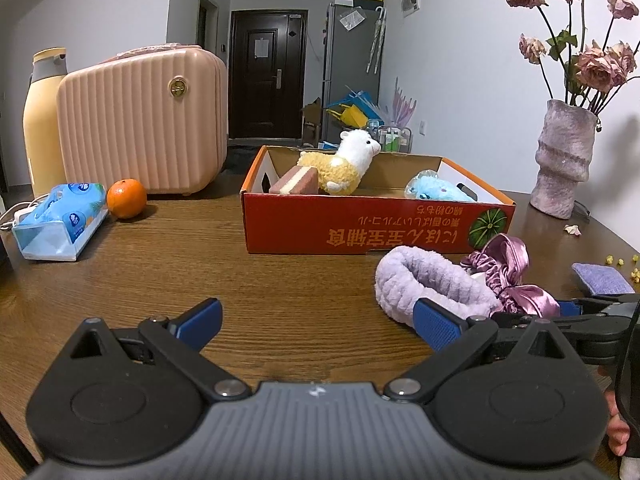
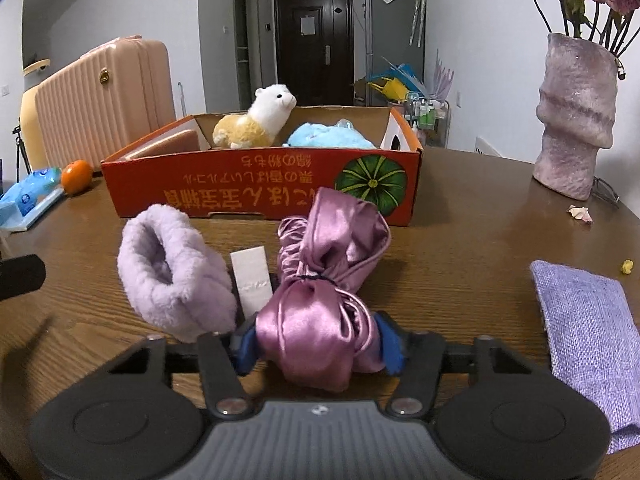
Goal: Organize soft objects
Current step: 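Grasp the pink satin scrunchie with the right gripper, then grasp the lilac fuzzy headband with the left gripper while the right holds the scrunchie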
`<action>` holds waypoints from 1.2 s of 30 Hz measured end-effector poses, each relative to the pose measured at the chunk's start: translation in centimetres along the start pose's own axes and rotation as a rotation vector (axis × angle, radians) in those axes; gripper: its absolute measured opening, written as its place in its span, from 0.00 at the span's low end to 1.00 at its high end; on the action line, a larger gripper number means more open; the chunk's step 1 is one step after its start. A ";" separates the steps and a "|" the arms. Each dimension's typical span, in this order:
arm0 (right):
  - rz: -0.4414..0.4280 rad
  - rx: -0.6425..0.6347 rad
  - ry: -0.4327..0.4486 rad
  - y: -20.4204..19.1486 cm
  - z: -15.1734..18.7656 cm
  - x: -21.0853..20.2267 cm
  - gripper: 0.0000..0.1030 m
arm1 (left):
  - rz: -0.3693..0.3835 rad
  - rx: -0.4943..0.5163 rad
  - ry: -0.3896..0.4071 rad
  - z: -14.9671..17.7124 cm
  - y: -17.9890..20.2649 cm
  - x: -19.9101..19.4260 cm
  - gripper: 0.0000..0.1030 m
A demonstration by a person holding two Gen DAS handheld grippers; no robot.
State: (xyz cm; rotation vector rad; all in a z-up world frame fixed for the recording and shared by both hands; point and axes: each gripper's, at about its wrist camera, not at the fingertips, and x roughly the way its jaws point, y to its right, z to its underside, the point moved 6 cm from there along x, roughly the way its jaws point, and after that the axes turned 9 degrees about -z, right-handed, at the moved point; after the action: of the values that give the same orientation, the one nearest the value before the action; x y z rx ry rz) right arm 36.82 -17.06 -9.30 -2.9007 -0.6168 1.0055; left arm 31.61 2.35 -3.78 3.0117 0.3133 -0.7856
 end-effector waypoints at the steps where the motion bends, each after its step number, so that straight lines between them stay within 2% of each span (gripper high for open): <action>1: 0.000 0.000 0.002 0.0 0.0 -0.1 0.46 | -0.001 0.001 -0.001 0.1 0.0 0.1 1.00; 7: -0.012 0.012 0.021 0.1 0.1 -0.6 0.38 | 0.000 0.001 -0.003 0.1 0.0 0.1 1.00; 18: 0.082 0.032 0.180 1.5 -1.2 -3.4 0.37 | 0.006 0.001 -0.008 0.2 0.1 0.3 1.00; 30: 0.120 0.039 0.221 2.0 -1.7 -4.0 0.37 | 0.045 -0.003 -0.027 -0.4 3.9 1.1 1.00; 36: 0.115 0.041 0.217 2.2 -1.8 -4.2 0.38 | 0.032 0.001 -0.021 -0.8 6.4 1.7 1.00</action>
State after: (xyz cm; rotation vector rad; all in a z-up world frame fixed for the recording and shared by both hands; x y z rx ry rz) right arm 35.71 -20.43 -5.70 -2.9808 -0.4178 0.6874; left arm 34.76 -3.56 -4.15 2.9992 0.2629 -0.8144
